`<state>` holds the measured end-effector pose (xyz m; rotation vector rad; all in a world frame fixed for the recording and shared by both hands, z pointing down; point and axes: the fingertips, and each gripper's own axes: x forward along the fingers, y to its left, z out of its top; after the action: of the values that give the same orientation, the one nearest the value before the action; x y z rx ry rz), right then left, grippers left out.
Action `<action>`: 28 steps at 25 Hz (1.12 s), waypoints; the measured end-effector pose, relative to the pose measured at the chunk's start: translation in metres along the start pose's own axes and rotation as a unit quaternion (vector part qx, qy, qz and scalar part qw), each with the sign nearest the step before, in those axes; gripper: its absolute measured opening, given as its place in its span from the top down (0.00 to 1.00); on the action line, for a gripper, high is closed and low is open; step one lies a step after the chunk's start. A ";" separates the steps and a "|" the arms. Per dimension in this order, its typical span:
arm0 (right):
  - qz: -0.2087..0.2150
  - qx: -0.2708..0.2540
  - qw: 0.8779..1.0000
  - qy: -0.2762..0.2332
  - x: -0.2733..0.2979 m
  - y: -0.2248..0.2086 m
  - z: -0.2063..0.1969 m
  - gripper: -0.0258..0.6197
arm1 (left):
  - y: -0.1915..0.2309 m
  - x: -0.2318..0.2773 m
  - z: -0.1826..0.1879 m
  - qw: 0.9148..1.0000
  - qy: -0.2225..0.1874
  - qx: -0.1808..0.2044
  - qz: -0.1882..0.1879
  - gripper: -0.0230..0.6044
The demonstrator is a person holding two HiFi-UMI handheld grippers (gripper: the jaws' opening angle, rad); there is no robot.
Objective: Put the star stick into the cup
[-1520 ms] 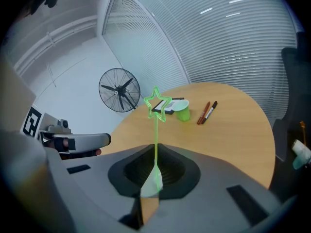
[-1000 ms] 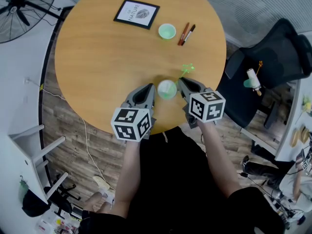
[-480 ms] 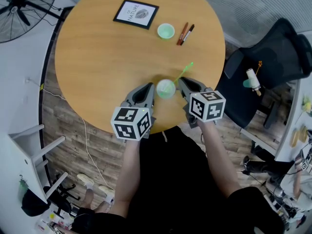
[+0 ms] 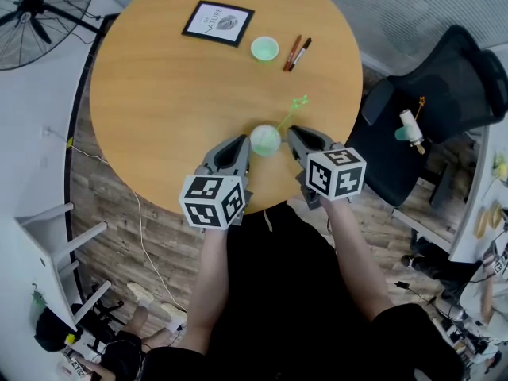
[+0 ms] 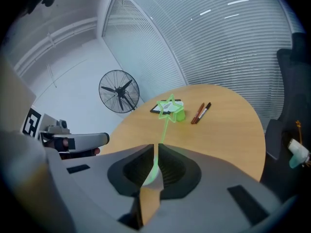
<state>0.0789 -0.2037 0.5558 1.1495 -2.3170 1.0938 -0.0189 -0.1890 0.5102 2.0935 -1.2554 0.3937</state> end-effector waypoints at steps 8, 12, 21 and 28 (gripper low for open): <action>0.013 -0.002 1.000 -0.010 -0.014 0.002 -0.008 0.90 | -0.010 -0.010 -0.020 1.000 0.011 0.005 0.015 0.97; 0.014 0.002 1.000 -0.023 -0.022 0.004 -0.008 0.90 | -0.015 -0.018 -0.027 1.000 0.014 0.011 0.018 0.97; 0.012 0.005 0.999 -0.038 -0.031 0.022 -0.011 0.91 | -0.017 -0.028 -0.022 0.999 0.016 0.030 0.008 0.97; -0.008 0.014 0.998 -0.055 -0.039 0.036 -0.015 0.91 | -0.018 -0.032 -0.015 0.998 0.020 0.053 -0.021 0.97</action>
<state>0.0743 -0.1582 0.5256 1.2654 -2.3781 1.0869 -0.0182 -0.1516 0.4970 2.1862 -1.1894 0.4910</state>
